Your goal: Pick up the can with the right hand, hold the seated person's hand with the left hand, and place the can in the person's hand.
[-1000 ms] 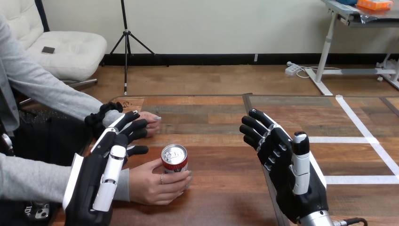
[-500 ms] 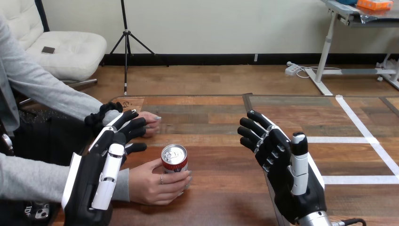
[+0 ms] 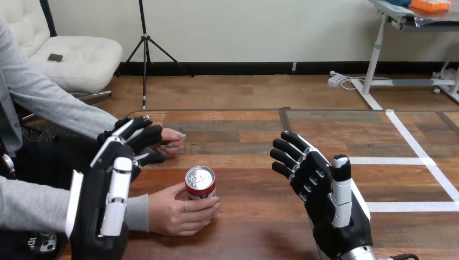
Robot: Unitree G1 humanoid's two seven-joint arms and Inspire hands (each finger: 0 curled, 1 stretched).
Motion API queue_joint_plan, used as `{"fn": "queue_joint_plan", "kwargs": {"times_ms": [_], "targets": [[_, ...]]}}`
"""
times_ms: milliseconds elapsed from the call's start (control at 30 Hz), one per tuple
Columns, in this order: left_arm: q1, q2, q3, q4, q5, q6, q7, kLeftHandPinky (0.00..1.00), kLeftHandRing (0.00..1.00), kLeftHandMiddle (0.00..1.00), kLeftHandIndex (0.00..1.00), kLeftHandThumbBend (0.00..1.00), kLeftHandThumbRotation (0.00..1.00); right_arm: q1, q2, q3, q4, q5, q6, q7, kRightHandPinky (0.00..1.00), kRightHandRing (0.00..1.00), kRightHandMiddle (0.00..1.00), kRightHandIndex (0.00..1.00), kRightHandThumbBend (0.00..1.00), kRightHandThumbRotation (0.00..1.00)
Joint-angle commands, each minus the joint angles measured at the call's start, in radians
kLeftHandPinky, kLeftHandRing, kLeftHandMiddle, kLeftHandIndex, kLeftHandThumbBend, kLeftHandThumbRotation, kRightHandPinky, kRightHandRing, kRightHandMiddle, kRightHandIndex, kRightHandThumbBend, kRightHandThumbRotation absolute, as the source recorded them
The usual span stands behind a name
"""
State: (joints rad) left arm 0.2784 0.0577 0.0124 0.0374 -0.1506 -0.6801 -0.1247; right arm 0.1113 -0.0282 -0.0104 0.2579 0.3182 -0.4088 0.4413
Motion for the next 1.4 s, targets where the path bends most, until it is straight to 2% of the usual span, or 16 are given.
{"fn": "queue_joint_plan", "kwargs": {"times_ms": [0,133,300,500,533,800,833,1100,1367], "targets": [[-0.031,-0.049,-0.007,0.016,0.011,-0.033,0.013,0.63,0.79,0.78,0.78,0.10,0.98,-0.028,0.013,0.002,-0.052,0.011,0.005,0.004,0.85,0.86,0.86,0.86,0.90,1.00],[-0.030,-0.051,-0.007,0.021,0.026,-0.034,0.023,0.66,0.81,0.80,0.80,0.15,0.99,-0.026,0.013,0.003,-0.056,0.007,0.010,0.002,0.85,0.86,0.86,0.86,0.91,1.00],[-0.032,-0.048,-0.012,0.032,0.025,-0.039,0.013,0.80,0.86,0.85,0.86,0.21,1.00,-0.026,0.013,0.003,-0.057,0.004,0.013,0.000,0.85,0.86,0.86,0.86,0.91,1.00],[-0.034,-0.031,-0.017,0.044,0.012,-0.034,-0.016,0.94,0.93,0.92,0.93,0.34,1.00,-0.033,0.013,0.000,-0.044,0.003,0.006,0.003,0.85,0.87,0.86,0.86,0.91,1.00],[-0.033,-0.029,-0.020,0.044,0.004,-0.034,-0.025,0.96,0.96,0.95,0.96,0.39,1.00,-0.033,0.013,0.000,-0.044,0.003,0.006,0.002,0.85,0.87,0.86,0.86,0.91,1.00],[-0.009,-0.032,-0.032,-0.001,-0.027,0.019,-0.058,0.99,0.99,0.99,0.99,0.57,1.00,-0.037,0.016,-0.002,-0.039,0.002,0.000,0.002,0.86,0.87,0.86,0.85,0.92,1.00],[-0.007,-0.031,-0.034,-0.006,-0.033,0.026,-0.063,1.00,1.00,1.00,1.00,0.62,1.00,-0.036,0.016,-0.002,-0.041,0.002,0.001,0.001,0.86,0.86,0.86,0.85,0.92,1.00],[-0.002,-0.022,-0.041,-0.026,-0.057,0.056,-0.096,1.00,1.00,1.00,1.00,0.75,1.00,-0.033,0.016,0.000,-0.053,-0.002,0.006,-0.004,0.85,0.86,0.85,0.85,0.91,1.00],[0.011,-0.027,-0.044,-0.049,-0.051,0.085,-0.088,1.00,1.00,1.00,1.00,0.78,1.00,-0.030,0.015,0.001,-0.059,-0.004,0.009,-0.008,0.85,0.86,0.85,0.85,0.92,1.00]]}}
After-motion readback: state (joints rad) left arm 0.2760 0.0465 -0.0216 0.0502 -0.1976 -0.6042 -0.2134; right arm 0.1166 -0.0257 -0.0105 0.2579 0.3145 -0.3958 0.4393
